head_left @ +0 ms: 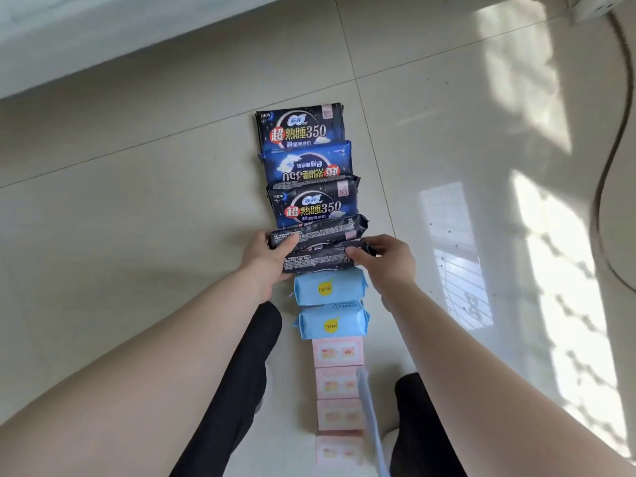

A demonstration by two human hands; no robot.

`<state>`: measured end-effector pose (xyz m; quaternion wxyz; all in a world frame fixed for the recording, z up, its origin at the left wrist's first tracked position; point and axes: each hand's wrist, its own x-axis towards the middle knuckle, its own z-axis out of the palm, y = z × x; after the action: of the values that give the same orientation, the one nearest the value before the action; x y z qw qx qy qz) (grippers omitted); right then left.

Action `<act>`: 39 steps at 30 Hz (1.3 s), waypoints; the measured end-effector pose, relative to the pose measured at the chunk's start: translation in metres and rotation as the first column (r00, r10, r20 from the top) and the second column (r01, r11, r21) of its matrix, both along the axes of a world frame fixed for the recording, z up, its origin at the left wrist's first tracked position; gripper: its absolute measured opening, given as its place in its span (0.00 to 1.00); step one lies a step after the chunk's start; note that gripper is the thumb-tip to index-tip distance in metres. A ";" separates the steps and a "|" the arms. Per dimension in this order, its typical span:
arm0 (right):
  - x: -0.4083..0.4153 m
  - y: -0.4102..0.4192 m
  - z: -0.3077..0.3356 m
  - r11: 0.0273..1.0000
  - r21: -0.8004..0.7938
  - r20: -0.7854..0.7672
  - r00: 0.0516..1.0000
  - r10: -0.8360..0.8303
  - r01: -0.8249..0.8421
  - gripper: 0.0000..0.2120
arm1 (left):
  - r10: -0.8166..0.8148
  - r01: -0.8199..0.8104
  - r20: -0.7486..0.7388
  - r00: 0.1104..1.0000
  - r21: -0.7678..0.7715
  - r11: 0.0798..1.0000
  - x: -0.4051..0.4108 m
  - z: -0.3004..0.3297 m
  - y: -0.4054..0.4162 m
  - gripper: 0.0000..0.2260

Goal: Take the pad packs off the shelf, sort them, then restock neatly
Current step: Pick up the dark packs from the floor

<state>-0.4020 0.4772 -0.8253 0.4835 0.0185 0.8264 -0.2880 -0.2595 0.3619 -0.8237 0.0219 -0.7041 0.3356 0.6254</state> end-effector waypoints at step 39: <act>0.037 0.034 0.620 0.822 -0.429 0.176 0.927 -0.332 0.376 0.12 | -0.371 0.345 -0.318 0.872 -0.136 0.929 0.011 0.617 -0.047 0.08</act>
<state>-0.3653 0.5108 -0.2058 0.4503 0.0715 0.6943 -0.5568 -0.2482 0.3153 -0.2069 0.0530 -0.5119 0.4822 0.7090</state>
